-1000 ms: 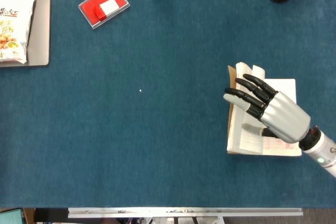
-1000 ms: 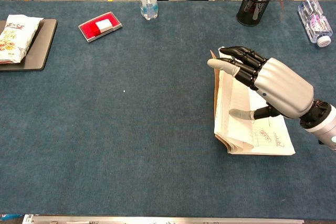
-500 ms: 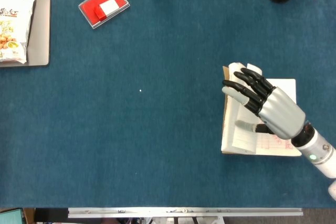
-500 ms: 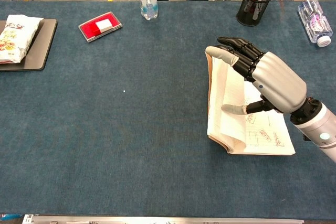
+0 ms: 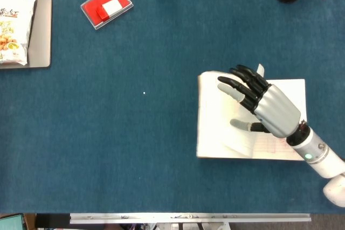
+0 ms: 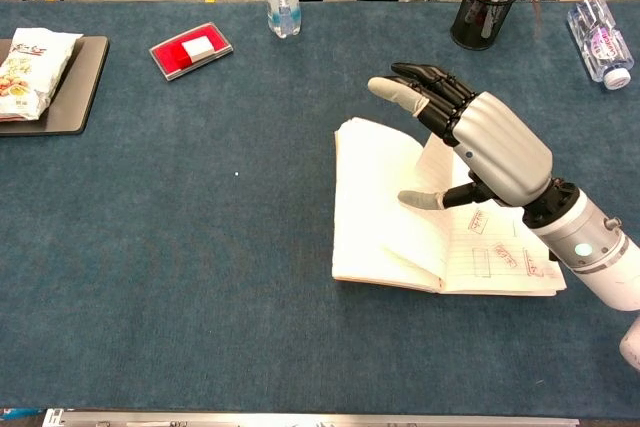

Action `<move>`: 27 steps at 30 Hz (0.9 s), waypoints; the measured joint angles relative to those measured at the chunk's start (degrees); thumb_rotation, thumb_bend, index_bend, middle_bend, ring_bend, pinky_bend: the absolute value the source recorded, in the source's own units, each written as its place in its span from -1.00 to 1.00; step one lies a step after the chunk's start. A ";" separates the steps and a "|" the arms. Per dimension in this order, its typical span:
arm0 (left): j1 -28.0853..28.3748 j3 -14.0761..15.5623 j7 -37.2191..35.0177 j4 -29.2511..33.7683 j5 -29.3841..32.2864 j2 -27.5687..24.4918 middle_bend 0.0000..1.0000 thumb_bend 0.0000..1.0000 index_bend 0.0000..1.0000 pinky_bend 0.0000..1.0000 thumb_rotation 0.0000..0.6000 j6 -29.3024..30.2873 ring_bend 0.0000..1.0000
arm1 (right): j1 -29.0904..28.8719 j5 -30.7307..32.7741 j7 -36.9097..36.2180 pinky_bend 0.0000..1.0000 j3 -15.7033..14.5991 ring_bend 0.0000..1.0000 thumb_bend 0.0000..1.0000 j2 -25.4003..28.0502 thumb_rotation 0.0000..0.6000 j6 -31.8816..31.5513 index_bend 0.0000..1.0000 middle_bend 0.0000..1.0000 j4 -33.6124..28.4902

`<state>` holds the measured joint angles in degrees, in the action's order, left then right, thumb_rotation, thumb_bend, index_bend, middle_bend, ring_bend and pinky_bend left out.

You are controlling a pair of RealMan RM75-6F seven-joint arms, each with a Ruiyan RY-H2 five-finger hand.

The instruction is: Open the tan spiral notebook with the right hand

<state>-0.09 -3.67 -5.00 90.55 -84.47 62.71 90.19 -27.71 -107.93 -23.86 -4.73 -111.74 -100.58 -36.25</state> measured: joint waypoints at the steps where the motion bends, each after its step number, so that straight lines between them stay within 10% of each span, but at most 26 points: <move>1: -0.01 0.00 0.00 -0.02 -0.02 0.00 -0.53 -0.50 -0.02 -0.49 1.00 0.04 -0.81 | -0.07 0.05 -0.02 -0.81 0.02 -0.95 -0.87 -0.04 1.00 -0.04 -0.98 -0.74 -0.10; 27: 0.17 0.00 0.65 0.11 0.36 0.08 -0.53 -0.50 -0.02 -0.49 1.00 -0.50 -0.81 | 0.61 1.30 0.61 -0.81 0.92 -0.95 -0.87 5.45 1.00 -4.70 -0.98 -0.74 -5.64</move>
<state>0.08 -3.67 -4.35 90.66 -84.11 62.79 89.68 -27.10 -106.63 -23.25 -3.81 -106.30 -105.27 -41.88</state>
